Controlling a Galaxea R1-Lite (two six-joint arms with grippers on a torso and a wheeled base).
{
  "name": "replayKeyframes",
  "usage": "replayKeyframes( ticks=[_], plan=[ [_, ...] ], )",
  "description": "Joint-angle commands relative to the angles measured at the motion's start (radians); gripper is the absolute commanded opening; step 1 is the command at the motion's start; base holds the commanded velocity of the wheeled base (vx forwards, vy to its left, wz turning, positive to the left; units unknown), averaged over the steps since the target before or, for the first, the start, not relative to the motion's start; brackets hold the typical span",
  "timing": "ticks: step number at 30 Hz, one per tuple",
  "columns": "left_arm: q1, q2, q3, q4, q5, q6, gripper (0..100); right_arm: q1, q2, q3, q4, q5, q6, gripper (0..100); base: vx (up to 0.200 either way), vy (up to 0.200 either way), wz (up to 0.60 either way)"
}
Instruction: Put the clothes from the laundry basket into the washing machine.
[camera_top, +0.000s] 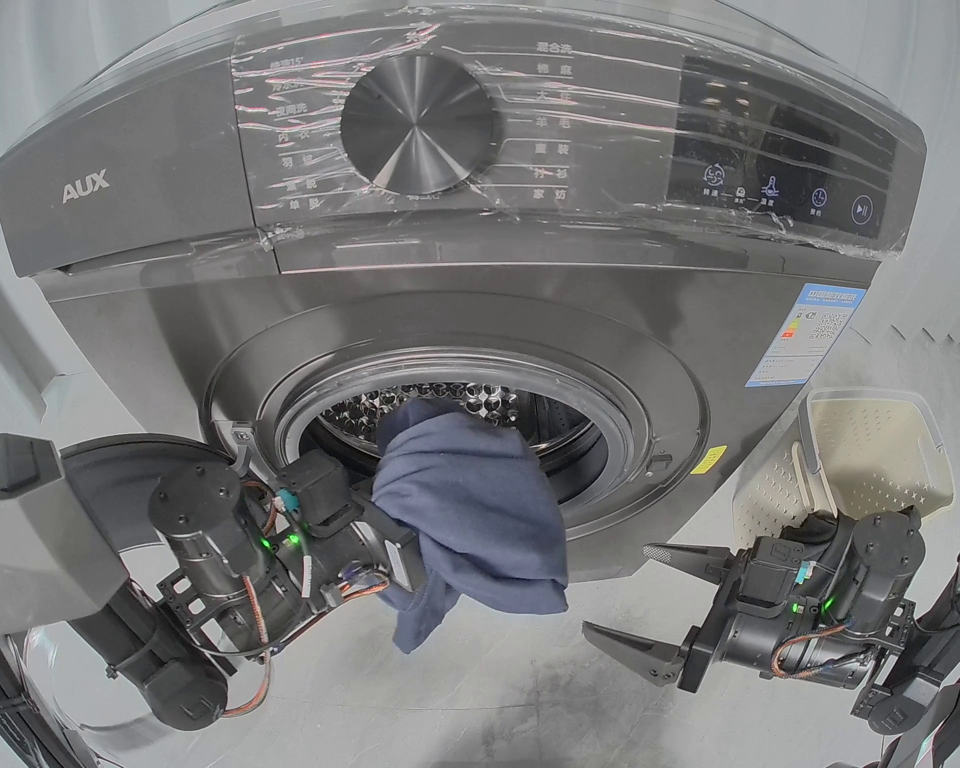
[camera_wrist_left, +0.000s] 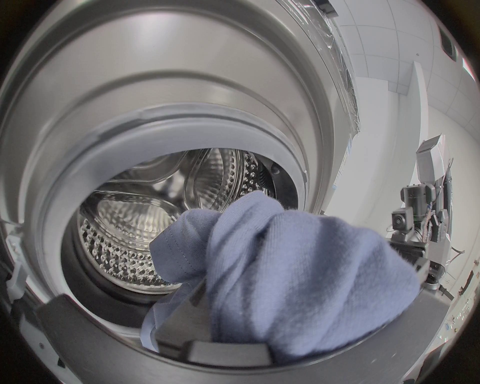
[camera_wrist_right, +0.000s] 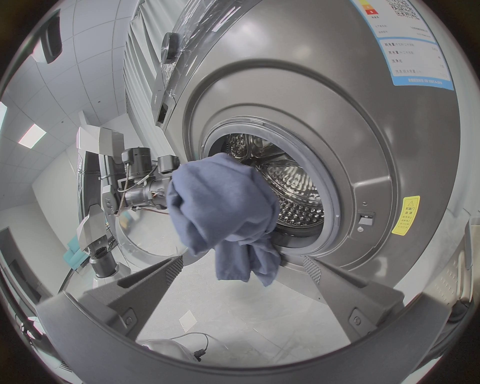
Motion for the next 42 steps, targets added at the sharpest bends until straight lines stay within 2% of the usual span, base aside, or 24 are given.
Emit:
replayKeyframes(
  ticks=[1,10,14,27,29,32,36,39,42],
  plan=[
    [-0.015,0.086,-0.08,0.0,0.015,-0.001,0,0.025,-0.014,0.017,0.003,-0.005,0.002,100,0.0,0.0,0.0],
    [0.021,0.255,-0.263,0.0,0.017,-0.031,0,0.025,-0.016,0.02,0.003,-0.007,0.002,100,0.0,0.0,0.0],
    [0.041,0.313,-0.379,0.0,0.022,-0.065,0,0.023,-0.011,0.02,0.004,-0.007,0.002,100,0.0,0.0,0.0],
    [0.072,0.442,-0.559,0.017,0.025,-0.067,0,0.02,-0.005,0.011,0.0,-0.007,0.002,100,0.0,0.0,0.0],
    [0.08,0.454,-0.597,0.039,0.029,-0.065,0,0.022,-0.005,0.011,0.001,-0.007,0.002,100,0.0,0.0,0.0],
    [0.081,0.463,-0.691,0.123,0.066,-0.065,0,0.023,-0.004,0.011,0.001,-0.007,0.002,100,0.0,0.0,0.0],
    [0.095,0.5,-0.814,0.183,0.071,-0.067,0,0.023,-0.004,0.011,0.001,-0.007,0.002,100,0.0,0.0,0.0],
    [0.104,0.535,-0.907,0.232,0.101,-0.067,0,0.023,-0.004,0.014,0.0,-0.007,0.002,100,0.0,0.0,0.0],
    [0.106,0.557,-0.95,0.259,0.103,-0.067,0,0.025,-0.004,0.011,0.0,-0.007,0.002,100,0.0,0.0,0.0]
  ],
)
